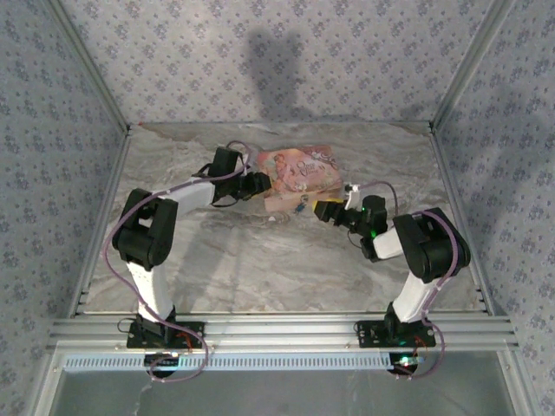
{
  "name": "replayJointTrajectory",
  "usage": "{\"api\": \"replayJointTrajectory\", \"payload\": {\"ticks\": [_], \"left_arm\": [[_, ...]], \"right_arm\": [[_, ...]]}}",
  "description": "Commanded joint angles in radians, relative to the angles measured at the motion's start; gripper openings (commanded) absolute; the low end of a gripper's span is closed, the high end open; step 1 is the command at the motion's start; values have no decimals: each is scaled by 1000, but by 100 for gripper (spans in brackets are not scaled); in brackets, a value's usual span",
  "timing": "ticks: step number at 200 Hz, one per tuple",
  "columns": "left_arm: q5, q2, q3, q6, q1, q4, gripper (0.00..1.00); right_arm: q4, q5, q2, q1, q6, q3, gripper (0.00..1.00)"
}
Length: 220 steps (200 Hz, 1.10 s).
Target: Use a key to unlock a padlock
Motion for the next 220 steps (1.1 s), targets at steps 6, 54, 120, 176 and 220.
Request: {"api": "replayJointTrajectory", "payload": {"ticks": [6,54,120,176,220], "left_arm": [[-35,2,-37,3,-13,-97,45],[-37,2,-37,-3,-14,-99,45],[-37,5,-32,-11,-21,-96,45],[-39,4,-34,-13,-25,-97,45],[-41,2,-35,-15,-30,-96,45]], "right_arm": [[58,-41,33,36,28,14,72],[143,-29,161,70,113,84,72],[176,-22,259,103,130,146,69],[209,-24,309,104,144,181,69],[259,-56,319,104,147,187,66]]}}
